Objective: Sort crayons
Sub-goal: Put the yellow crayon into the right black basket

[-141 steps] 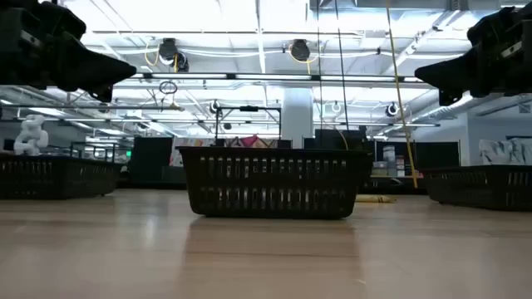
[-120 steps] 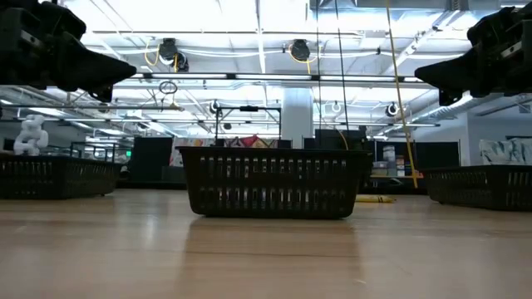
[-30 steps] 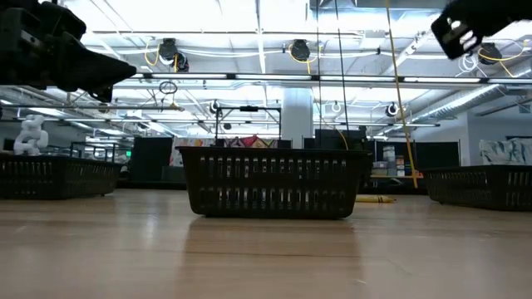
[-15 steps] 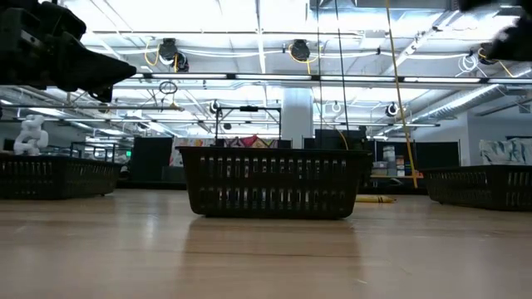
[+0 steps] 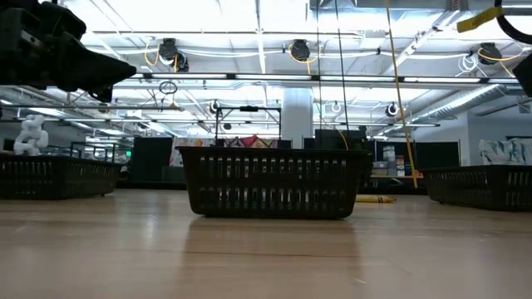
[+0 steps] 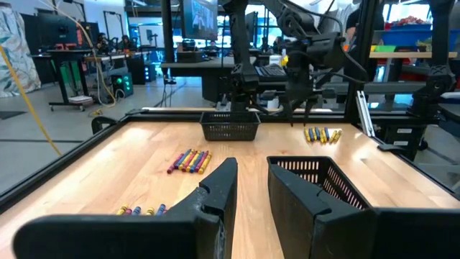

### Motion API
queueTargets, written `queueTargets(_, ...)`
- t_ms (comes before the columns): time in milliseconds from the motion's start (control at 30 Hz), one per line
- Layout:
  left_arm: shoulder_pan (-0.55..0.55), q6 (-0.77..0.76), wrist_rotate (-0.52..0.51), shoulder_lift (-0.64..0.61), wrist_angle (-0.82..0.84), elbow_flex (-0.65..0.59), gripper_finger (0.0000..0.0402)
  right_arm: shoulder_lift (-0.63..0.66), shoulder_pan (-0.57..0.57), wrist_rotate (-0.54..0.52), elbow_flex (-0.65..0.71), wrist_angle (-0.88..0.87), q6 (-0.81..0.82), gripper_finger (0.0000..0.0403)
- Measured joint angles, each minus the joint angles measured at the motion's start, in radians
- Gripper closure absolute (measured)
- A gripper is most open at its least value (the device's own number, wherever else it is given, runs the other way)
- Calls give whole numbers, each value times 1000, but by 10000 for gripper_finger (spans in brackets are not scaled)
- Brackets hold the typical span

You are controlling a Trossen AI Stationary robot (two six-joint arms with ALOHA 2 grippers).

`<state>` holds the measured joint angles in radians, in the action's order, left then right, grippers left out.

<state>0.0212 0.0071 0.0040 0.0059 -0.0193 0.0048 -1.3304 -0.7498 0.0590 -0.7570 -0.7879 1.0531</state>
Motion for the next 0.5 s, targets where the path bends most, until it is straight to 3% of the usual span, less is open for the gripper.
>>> queueTargets(500,0,0,0,0,0,0,318,-76,-97,-56,1,91,2,270)
